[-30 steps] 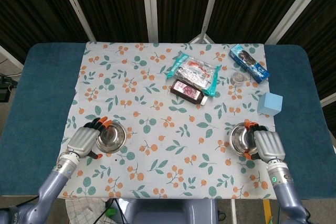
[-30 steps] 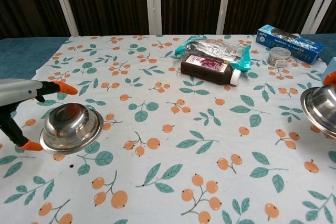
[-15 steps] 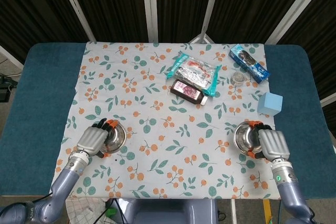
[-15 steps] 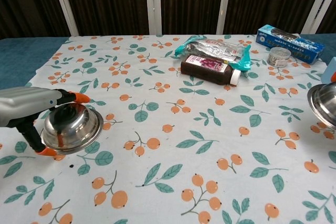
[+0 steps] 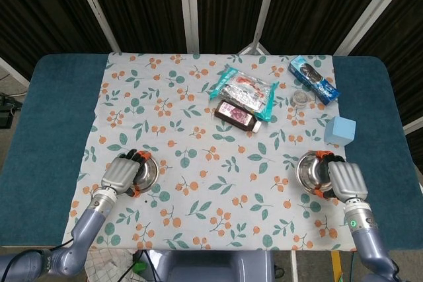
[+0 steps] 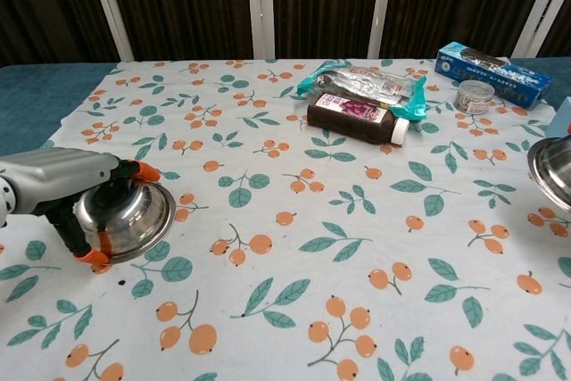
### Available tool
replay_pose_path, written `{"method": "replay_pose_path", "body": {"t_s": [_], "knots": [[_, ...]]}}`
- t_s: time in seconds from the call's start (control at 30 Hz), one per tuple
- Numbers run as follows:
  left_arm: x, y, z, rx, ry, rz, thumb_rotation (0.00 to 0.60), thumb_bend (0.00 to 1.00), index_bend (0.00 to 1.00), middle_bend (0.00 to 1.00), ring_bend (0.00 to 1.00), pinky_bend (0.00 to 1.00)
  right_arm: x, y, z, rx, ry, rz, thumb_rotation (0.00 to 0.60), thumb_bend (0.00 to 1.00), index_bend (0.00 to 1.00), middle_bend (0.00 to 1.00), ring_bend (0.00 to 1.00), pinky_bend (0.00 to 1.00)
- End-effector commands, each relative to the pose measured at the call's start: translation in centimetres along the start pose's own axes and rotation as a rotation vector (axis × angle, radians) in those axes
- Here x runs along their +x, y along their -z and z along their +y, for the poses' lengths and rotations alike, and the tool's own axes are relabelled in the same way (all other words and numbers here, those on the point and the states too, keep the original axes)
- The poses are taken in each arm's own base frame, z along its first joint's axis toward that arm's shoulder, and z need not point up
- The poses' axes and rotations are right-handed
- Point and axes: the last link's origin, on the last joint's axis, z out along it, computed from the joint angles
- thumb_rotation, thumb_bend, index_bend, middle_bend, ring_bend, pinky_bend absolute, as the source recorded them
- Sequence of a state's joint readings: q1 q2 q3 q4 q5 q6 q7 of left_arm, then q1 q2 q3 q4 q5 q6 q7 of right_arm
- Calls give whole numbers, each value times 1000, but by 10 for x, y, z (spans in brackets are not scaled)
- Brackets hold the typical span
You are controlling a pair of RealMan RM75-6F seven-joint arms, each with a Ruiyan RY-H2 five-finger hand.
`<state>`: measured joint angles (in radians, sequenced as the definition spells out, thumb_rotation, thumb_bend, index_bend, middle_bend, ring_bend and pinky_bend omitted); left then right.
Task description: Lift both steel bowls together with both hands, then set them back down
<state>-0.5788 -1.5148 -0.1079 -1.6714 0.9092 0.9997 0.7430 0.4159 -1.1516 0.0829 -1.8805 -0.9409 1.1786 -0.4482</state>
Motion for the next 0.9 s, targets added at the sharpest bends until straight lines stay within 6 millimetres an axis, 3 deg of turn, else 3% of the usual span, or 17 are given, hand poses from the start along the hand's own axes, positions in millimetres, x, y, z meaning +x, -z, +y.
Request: {"method": "replay_pose_path", "body": {"t_s": [0.03,0.37,0.57,0.73,0.9], "knots": [[2,0,3,-5,1,8,600,16,213,233,151,302,0,0,0,0,-5,-1,600,212,398,287,460,542],[11,1,2,3,12,47,600,36,328,324,212,349,3,0,0,5,-1,12,600,212,398,287,463,542],[29,6,1,-14,70,114,600,37,336,326,215,352,7,-1,-1,7,-3,26,600,212,404,287,463,542],[56,17,-2,-74,248,201,600,36,353,331,215,352,13,-4,-4,21,-49,57,600,212,415,287,477,542],[83,32,-7,-194,547,279,600,36,355,334,215,352,28,-12,-9,64,-144,87,600,212,425,288,479,542]]}}
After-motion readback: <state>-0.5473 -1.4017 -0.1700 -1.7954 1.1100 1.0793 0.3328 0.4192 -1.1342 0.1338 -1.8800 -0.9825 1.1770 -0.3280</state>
